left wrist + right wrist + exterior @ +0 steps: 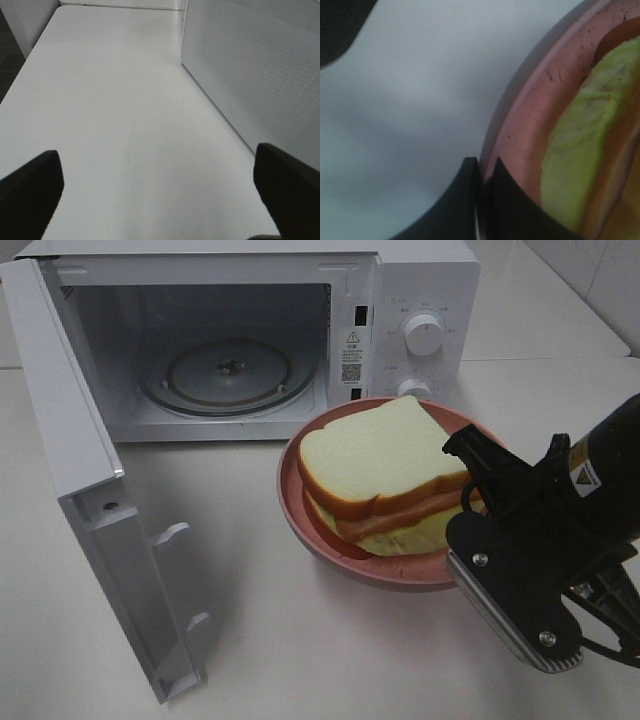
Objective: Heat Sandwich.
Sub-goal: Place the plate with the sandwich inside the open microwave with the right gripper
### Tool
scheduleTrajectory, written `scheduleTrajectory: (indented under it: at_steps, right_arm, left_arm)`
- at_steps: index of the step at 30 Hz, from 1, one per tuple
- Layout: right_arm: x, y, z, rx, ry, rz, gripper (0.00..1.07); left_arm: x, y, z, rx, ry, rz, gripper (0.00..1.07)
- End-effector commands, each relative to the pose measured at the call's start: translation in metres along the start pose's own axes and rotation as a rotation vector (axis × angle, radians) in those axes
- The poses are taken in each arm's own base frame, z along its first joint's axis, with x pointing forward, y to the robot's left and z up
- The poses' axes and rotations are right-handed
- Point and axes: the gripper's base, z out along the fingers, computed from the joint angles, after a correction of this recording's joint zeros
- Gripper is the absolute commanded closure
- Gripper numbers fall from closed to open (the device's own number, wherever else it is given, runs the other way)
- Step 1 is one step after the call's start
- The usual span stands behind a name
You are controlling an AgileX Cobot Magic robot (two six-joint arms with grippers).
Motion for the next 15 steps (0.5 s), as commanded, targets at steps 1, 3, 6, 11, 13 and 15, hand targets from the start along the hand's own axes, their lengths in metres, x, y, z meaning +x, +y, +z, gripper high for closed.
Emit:
scheduleTrajectory:
  at_steps: [1,3,6,11,13,15]
  right_arm:
    - [0.000,-0.009,-0.003,0.042,-0.010,0.003,1.07]
    - [0.000,-0.015,-0.003,0.042,-0.009,0.002,1.07]
    - [-0.001,-0.023,0.000,0.039,-0.015,0.005,1.07]
    - [-0.007,-0.033,0.003,0.035,-0.027,-0.018,1.07]
    - [-0.010,-0.036,0.004,0.037,-0.030,-0.032,1.07]
    - [-0.016,-0.042,0.005,0.040,-0.039,-0.055,1.07]
  left_arm:
    - [0.000,0.000,0.000,-0.002,-0.013,-0.005,0.09]
    - [0.000,0.000,0.000,-0.002,-0.013,-0.005,0.09]
    - [0.000,0.000,0.000,-0.002,-0.013,-0.005,0.09]
    - [0.000,0.000,0.000,-0.002,-0.013,-0.005,0.09]
    - [0.000,0.000,0.000,-0.002,-0.013,-0.005,0.09]
    - [0.000,0.000,0.000,-0.002,-0.013,-0.005,0.09]
